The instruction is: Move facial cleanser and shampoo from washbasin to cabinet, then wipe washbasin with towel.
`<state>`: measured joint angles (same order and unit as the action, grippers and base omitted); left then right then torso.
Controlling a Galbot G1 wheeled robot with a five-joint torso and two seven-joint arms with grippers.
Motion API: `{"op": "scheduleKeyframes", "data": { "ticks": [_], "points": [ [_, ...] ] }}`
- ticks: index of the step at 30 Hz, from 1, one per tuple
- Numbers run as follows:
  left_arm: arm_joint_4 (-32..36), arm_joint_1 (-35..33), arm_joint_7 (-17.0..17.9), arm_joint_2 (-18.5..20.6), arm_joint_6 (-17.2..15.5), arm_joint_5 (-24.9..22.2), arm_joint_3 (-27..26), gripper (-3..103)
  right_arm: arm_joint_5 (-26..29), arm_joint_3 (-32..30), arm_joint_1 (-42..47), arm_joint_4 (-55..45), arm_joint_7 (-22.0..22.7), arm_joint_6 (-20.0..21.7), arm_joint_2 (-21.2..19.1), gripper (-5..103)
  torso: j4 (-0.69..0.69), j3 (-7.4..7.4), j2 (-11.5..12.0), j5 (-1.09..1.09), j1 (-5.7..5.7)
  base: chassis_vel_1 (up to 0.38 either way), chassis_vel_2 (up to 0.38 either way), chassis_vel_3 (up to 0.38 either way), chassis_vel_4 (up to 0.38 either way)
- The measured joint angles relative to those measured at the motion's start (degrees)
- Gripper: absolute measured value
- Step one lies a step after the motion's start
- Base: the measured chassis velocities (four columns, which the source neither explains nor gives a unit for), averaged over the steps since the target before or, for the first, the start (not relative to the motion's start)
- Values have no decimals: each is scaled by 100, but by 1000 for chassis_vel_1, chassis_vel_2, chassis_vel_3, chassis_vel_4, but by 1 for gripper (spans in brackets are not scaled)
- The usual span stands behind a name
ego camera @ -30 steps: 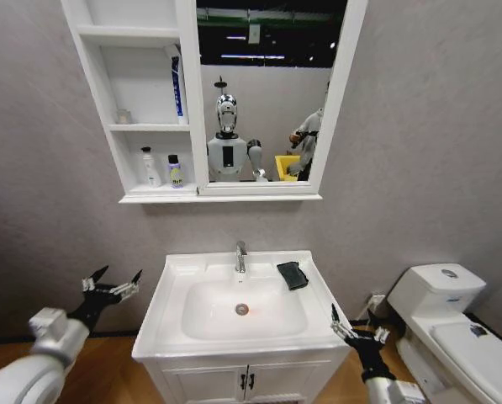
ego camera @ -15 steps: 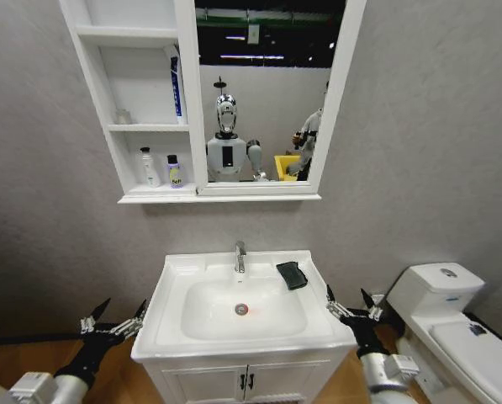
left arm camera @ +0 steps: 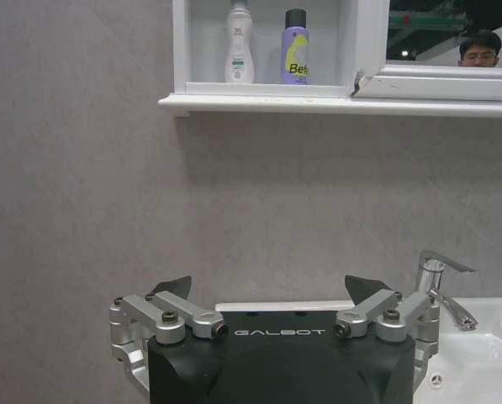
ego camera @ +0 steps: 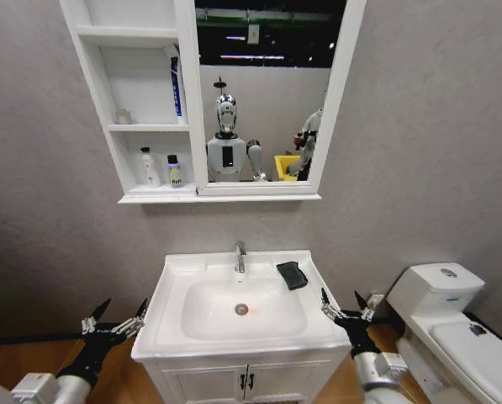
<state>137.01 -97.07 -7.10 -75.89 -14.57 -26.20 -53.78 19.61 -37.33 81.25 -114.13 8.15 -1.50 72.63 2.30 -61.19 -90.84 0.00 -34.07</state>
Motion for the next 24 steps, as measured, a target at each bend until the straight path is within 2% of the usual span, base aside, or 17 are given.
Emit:
{"op": "scheduleKeyframes", "data": {
  "ticks": [1, 3, 6, 9, 17, 19, 20, 22, 23, 24],
  "points": [
    [0, 0, 0, 0, 0, 0, 0, 100, 0, 0, 0, 0, 0, 0, 0, 100, 0, 0, 0, 0, 0, 0, 0, 0, 0],
    [-2, 4, 3, 4, -2, -4, 2, 100, 117, 131, -650, 576, -15, 204, -120, 100, 0, -1, 0, 2, 0, 0, 0, 0, 0],
    [-4, 6, 5, 6, -3, -5, 3, 100, 258, 231, -1022, 817, -14, 349, -173, 100, -3, -1, 1, 0, -1, 0, 0, 0, 0],
    [-6, 8, 8, 11, -4, -9, 3, 100, 527, 490, -1837, 1406, -2, 666, -260, 100, -2, -1, 1, -1, -1, 0, 0, 0, 0],
    [-9, 11, 12, 16, -7, -14, 6, 100, 844, 1061, -2779, 2357, 21, 1154, -348, 100, 0, -1, 1, 0, -2, 0, 0, 0, 0],
    [-10, 12, 13, 17, -7, -16, 8, 100, 1011, 1322, -3081, 2499, 233, 1661, -315, 100, 0, -1, 1, 0, -1, 0, 0, 0, 0],
    [-10, 12, 13, 17, -7, -16, 8, 100, 1011, 1322, -3081, 2499, 233, 1661, -315, 100, 0, -1, 1, 0, -1, 0, 0, 0, 0],
    [-11, 12, 14, 18, -7, -17, 8, 100, 1224, 1579, -3440, 2658, 441, 2227, -291, 100, 0, -1, 1, -1, -1, 0, 0, 0, 0],
    [-11, 12, 14, 18, -7, -17, 8, 100, 1224, 1579, -3440, 2658, 441, 2227, -291, 100, 0, -1, 1, -1, -1, 0, 0, 0, 0],
    [-12, 12, 14, 19, -7, -19, 8, 100, 1261, 1715, -3648, 2801, 479, 2430, -295, 100, -1, 0, 1, -1, -1, 0, 0, 0, 0]
  ]
}}
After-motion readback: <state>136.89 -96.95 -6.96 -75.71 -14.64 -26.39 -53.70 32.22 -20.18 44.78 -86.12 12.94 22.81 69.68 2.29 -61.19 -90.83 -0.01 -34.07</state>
